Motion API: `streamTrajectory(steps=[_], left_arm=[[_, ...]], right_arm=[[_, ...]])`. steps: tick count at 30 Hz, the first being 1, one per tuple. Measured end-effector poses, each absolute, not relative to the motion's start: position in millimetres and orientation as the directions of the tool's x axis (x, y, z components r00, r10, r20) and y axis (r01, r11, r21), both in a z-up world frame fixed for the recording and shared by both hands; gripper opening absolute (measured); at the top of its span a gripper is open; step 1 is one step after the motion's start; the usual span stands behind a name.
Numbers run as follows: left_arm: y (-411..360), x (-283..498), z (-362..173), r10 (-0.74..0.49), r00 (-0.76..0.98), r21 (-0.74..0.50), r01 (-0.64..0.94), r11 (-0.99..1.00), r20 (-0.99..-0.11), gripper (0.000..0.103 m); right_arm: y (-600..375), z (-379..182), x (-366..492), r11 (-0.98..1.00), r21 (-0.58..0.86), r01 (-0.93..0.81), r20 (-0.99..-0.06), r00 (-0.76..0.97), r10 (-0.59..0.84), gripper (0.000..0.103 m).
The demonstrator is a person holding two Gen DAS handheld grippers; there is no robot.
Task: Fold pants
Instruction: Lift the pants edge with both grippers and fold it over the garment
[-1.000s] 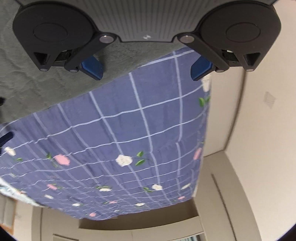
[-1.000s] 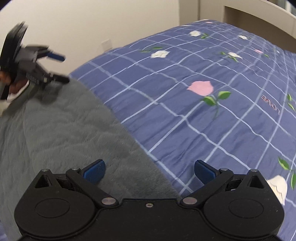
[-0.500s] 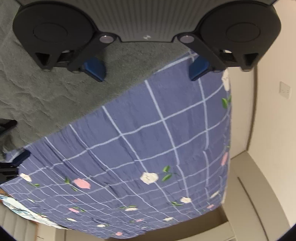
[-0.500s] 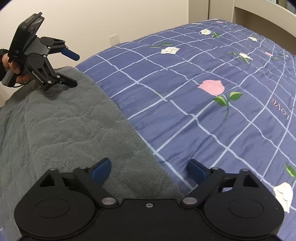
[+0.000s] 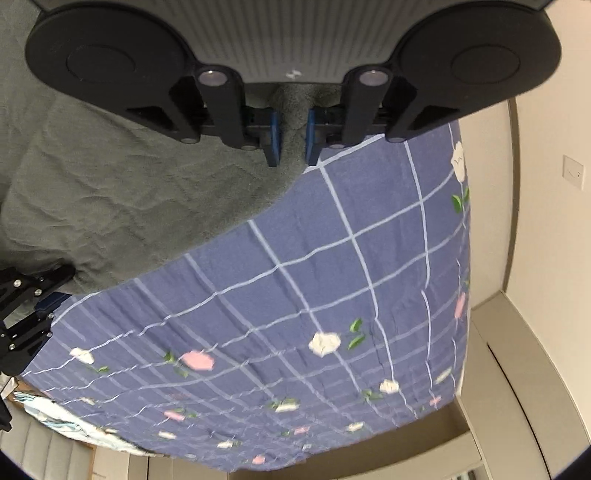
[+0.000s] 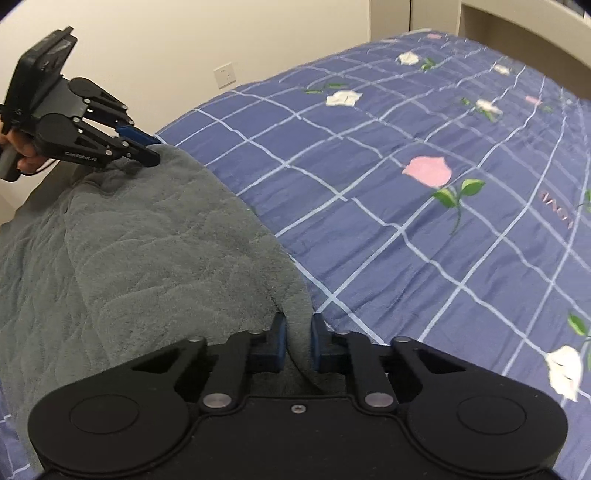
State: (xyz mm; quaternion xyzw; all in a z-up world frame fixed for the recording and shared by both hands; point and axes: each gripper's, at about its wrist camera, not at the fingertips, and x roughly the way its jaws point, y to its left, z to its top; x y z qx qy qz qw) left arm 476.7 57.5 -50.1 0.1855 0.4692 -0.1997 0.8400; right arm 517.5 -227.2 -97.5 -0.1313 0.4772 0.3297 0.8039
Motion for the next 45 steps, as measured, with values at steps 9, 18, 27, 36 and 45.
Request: streamTrajectory(steps=[9, 18, 27, 36, 45], left_arm=[[52.0, 434.1, -11.5, -0.158, 0.572, 0.174, 0.482, 0.859, -0.805, 0.009], [56.3, 381.3, 29.4, -0.144, 0.653, 0.207, 0.43, 0.879, -0.743, 0.008], [65.9, 294.2, 53.4, -0.17, 0.718, 0.216, 0.412, 0.885, -0.675, 0.007], [66.2, 196.5, 25.4, -0.182, 0.773, 0.238, 0.396, 0.887, -0.608, 0.006], [64.6, 156.2, -25.8, -0.13, 0.799, 0.261, 0.338, 0.904, -0.587, 0.006]], right_arm=[[-218.4, -64.3, 470.3, 0.765, -0.047, -0.642, -0.807, 0.475, 0.35, 0.01], [-219.4, -14.7, 418.1, 0.78, -0.131, -0.612, -0.709, 0.607, 0.358, 0.009], [-217.3, 9.9, 326.3, 0.769, -0.192, -0.609, -0.63, 0.678, 0.38, 0.009], [-215.5, -21.5, 235.7, 0.788, -0.218, -0.576, -0.592, 0.72, 0.362, 0.008], [-200.2, -72.2, 205.7, 0.821, -0.266, -0.505, -0.544, 0.782, 0.305, 0.008]])
